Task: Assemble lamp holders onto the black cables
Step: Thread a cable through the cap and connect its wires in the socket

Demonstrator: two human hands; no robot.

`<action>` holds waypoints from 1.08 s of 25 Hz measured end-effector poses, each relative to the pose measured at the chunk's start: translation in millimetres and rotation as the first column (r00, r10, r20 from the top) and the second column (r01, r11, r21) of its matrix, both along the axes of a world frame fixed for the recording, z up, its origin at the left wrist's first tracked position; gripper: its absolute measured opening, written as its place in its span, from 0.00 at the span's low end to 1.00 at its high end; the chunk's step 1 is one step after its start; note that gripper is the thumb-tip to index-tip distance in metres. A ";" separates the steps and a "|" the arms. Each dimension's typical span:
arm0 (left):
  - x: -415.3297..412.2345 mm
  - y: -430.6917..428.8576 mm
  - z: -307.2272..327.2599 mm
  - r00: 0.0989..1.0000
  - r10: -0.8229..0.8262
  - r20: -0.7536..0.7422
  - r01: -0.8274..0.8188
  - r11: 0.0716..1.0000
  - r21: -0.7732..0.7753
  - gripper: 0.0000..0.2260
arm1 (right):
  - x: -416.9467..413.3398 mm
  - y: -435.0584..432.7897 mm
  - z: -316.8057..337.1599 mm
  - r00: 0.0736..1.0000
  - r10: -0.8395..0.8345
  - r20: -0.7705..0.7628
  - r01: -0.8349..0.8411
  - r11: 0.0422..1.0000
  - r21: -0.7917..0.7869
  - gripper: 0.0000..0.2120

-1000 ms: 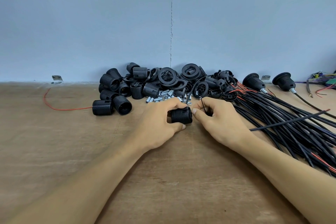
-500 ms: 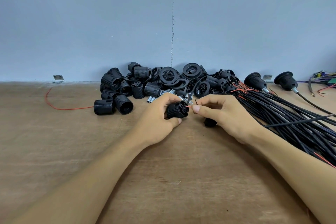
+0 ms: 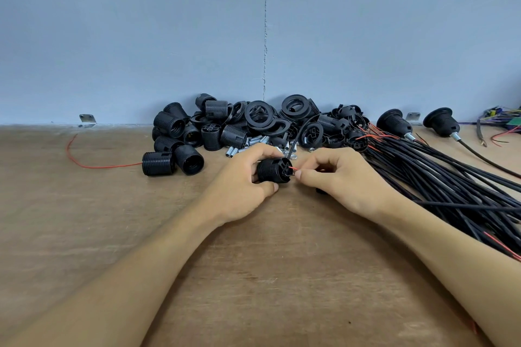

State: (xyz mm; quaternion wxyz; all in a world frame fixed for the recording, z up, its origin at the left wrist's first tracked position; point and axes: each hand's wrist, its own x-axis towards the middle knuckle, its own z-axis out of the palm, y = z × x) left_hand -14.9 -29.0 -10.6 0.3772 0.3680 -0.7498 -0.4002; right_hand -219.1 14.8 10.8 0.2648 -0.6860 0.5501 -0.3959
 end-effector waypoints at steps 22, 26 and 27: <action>0.5 3.7 2.0 0.996 0.050 0.079 -0.040 0.991 -0.129 0.22 | 6.8 2.3 0.6 0.998 -0.050 -0.029 0.049 0.999 -0.020 0.07; -1.0 4.2 1.3 0.988 0.110 0.109 -0.085 0.973 -0.215 0.20 | 8.0 3.0 -0.5 0.996 -0.080 -0.033 0.079 0.995 -0.055 0.07; -1.3 4.8 1.3 0.987 0.120 0.107 -0.094 0.972 -0.216 0.19 | 7.9 3.2 -0.6 0.996 -0.081 -0.034 0.078 0.995 -0.062 0.07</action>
